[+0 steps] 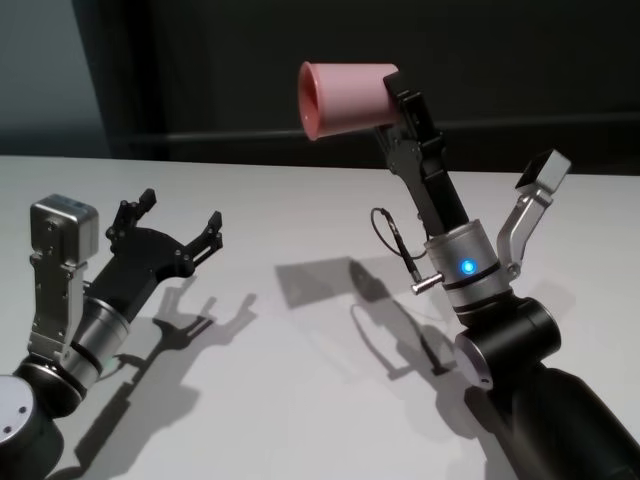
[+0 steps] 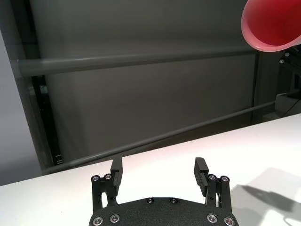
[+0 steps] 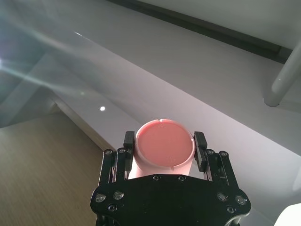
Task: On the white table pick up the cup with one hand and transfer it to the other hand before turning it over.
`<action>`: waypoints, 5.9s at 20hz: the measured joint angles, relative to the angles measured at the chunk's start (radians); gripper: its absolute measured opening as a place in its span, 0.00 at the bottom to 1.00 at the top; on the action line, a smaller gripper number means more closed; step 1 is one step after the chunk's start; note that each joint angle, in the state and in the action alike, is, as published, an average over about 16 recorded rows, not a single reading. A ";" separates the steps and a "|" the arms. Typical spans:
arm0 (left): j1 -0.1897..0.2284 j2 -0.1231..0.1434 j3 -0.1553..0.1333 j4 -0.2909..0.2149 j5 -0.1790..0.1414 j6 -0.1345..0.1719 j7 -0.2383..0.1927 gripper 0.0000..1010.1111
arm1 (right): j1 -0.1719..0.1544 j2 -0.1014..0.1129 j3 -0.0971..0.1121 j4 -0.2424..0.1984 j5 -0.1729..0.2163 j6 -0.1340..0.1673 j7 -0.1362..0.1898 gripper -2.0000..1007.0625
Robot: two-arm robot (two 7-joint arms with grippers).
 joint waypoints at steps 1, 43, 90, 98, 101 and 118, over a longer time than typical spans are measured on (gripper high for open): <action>0.000 0.000 0.000 0.000 0.000 0.000 0.000 0.99 | -0.003 0.003 -0.001 -0.007 0.000 -0.001 -0.004 0.73; 0.002 0.003 0.000 -0.005 -0.002 -0.003 0.004 0.99 | -0.091 0.291 -0.248 -0.355 -0.796 -0.311 -0.588 0.73; 0.002 0.003 0.000 -0.005 -0.002 -0.003 0.004 0.99 | 0.015 0.229 -0.303 -0.217 -1.012 -0.112 -0.527 0.75; 0.002 0.004 0.000 -0.005 -0.002 -0.003 0.004 0.99 | 0.010 0.211 -0.295 -0.200 -1.028 -0.111 -0.517 0.86; 0.002 0.004 0.000 -0.005 -0.002 -0.003 0.004 0.99 | 0.005 0.207 -0.290 -0.199 -1.033 -0.110 -0.515 0.91; 0.002 0.004 0.000 -0.005 -0.002 -0.003 0.004 0.99 | -0.117 0.201 -0.169 -0.301 -1.045 -0.245 -0.589 1.00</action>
